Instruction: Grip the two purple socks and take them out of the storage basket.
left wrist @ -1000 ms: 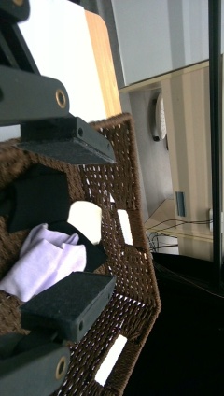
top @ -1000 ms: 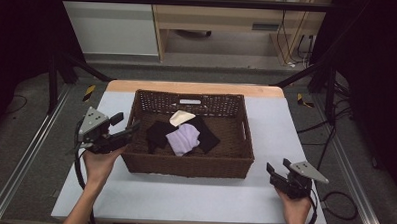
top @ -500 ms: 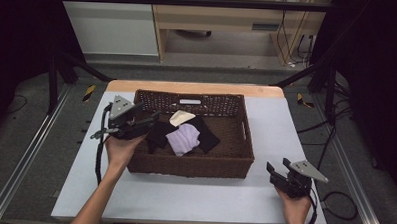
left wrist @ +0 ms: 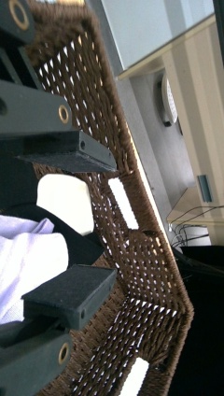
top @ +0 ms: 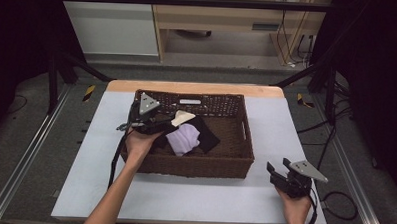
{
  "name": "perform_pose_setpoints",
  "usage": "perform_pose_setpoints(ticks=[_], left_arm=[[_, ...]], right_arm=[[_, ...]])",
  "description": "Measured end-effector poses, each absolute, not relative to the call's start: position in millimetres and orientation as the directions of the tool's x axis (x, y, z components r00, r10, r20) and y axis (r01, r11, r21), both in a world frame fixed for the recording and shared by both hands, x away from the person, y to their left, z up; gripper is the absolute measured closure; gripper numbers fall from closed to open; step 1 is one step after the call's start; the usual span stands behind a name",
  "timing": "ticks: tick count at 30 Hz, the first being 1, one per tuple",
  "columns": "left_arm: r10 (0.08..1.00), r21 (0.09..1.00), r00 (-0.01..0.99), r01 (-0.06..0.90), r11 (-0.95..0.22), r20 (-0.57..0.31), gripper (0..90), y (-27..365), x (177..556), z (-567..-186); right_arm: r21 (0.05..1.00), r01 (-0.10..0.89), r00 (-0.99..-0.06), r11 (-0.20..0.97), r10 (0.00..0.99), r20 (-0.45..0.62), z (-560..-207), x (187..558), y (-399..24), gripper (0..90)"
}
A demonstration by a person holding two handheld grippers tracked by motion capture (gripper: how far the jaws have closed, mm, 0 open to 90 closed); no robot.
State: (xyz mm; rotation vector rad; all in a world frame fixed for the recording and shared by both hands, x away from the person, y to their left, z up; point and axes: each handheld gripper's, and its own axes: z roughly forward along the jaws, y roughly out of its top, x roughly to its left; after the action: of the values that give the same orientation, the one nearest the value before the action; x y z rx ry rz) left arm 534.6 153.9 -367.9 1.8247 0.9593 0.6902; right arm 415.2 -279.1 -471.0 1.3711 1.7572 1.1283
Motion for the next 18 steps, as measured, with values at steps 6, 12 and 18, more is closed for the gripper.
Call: perform_pose_setpoints(ticks=[6, 12, 18], left_arm=[[0.831, 0.884, 0.556, 0.38, -0.272, 0.017, 40.8, 149.6, 542.5, -384.0], [0.823, 0.85, 0.568, 0.434, -0.299, -0.001, 41.7, 147.5, 546.4, -390.9], [0.799, 0.794, 0.599, 0.464, -0.392, 0.044, 42.3, 141.6, 547.6, -397.5]], right_arm=[[0.898, 0.429, -0.259, 0.098, 0.966, 0.018, -472.2, 416.0, -278.3, 37.2], [0.895, 0.434, -0.258, 0.099, 0.966, 0.018, -472.5, 416.2, -277.8, 37.3], [0.894, 0.438, -0.256, 0.098, 0.967, 0.019, -472.7, 416.1, -277.7, 37.3]])
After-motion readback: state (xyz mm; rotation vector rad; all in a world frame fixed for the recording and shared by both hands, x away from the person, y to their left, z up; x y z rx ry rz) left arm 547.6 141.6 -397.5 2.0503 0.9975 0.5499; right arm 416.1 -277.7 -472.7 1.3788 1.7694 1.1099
